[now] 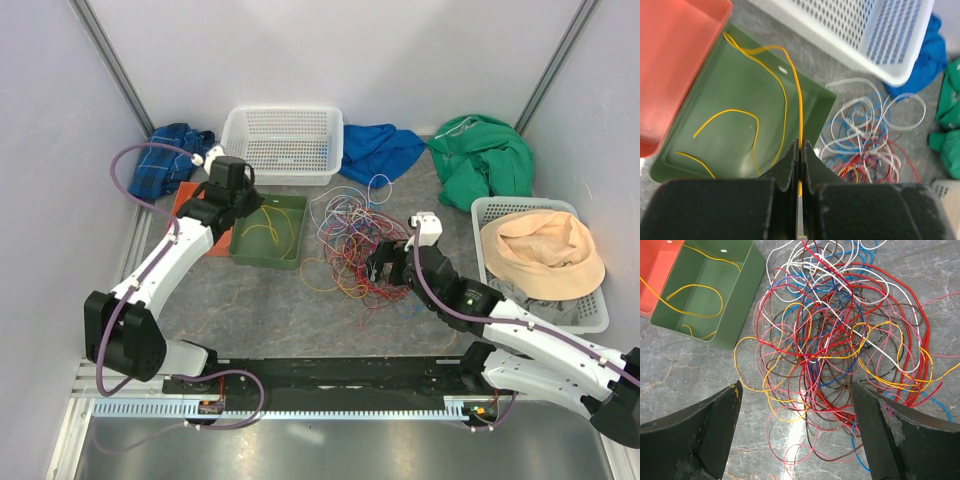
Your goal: Untangle the cables
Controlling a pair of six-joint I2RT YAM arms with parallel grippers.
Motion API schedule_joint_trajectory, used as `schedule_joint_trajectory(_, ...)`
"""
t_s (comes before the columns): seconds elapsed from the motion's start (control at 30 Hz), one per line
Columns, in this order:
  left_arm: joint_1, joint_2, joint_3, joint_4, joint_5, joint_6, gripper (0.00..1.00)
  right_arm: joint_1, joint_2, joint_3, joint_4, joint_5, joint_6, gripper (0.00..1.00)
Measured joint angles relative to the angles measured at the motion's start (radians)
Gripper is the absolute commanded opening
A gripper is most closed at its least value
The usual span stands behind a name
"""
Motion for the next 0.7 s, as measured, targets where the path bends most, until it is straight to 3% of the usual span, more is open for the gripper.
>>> schedule_joint_trajectory(0.27,-0.125,0.043,-0.098,0.033,-0.039,-0.015,0.02,0.000,-0.011,-0.020,0.000,0.001,0.004,0.98)
schedule_joint_trajectory(0.37,-0.121,0.094,-0.098,0.032,-0.064,-0.015,0.29,0.000,-0.014,-0.021,0.000,0.001,0.006,0.98)
schedule_joint_trajectory(0.4,-0.119,0.113,-0.092,0.022,-0.072,-0.014,0.46,0.000,-0.016,-0.021,-0.001,0.001,0.006,0.98)
schedule_joint_trajectory(0.5,-0.109,0.158,-0.040,-0.011,-0.090,0.002,0.78,0.000,-0.028,-0.023,-0.002,0.003,0.007,0.98)
schedule_joint_trajectory(0.53,-0.107,0.163,-0.021,-0.021,-0.095,0.008,0.83,0.000,-0.033,-0.024,-0.003,0.005,0.007,0.98)
schedule_joint_trajectory(0.57,-0.106,0.162,-0.001,-0.031,-0.104,0.014,0.99,0.000,-0.042,-0.026,-0.005,0.007,0.007,0.98)
schedule_joint_trajectory(0.7,-0.105,0.133,0.058,-0.047,-0.141,0.034,1.00,0.000,-0.061,-0.028,-0.009,0.018,0.007,0.98)
